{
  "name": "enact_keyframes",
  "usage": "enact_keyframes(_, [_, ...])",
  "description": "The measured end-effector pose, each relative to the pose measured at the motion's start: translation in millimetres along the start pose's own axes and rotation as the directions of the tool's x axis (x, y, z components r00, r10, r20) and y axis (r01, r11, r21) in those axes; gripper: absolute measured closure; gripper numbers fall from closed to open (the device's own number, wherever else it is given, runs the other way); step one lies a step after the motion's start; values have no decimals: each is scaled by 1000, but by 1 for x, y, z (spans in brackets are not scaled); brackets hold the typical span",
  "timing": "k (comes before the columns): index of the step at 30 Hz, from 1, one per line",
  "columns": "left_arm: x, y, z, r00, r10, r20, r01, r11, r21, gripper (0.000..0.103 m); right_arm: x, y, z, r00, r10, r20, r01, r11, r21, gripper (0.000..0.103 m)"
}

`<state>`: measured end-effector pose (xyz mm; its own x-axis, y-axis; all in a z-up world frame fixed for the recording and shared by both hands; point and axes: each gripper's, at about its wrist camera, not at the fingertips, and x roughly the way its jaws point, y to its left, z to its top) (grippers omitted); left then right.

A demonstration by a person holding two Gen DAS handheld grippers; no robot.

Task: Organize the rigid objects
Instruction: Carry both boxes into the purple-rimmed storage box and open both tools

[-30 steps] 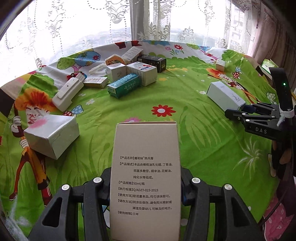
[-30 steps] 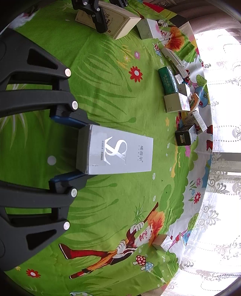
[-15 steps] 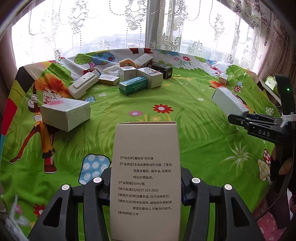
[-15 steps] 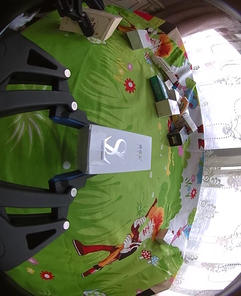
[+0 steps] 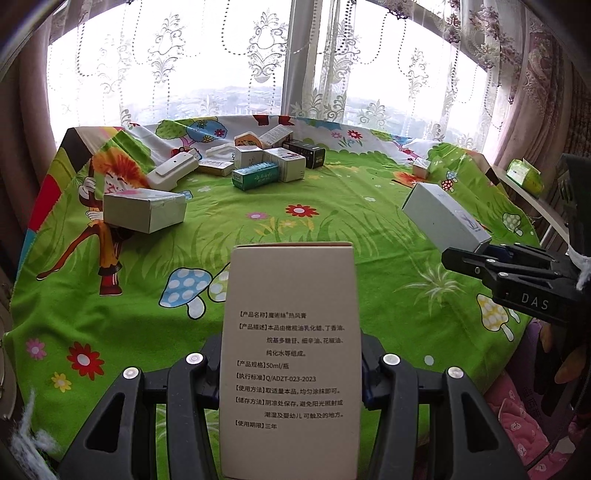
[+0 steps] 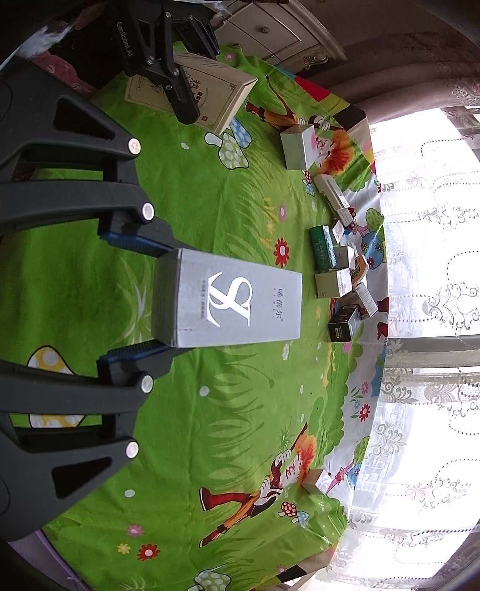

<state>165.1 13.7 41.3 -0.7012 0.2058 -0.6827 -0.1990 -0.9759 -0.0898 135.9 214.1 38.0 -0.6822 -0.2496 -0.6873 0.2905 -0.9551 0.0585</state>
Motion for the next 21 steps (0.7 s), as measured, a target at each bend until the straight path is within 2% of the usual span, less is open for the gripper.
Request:
enact_keyframes(8, [-16, -7, -13, 999, -17, 27, 16, 1000, 15, 52, -24, 17, -16, 1000, -5, 27, 6, 999, -34, 57])
enact_keyframes(21, [-37, -32, -8, 998, -41, 57, 36, 996, 88, 52, -61, 24, -28, 997, 6, 75, -2, 998, -64, 57])
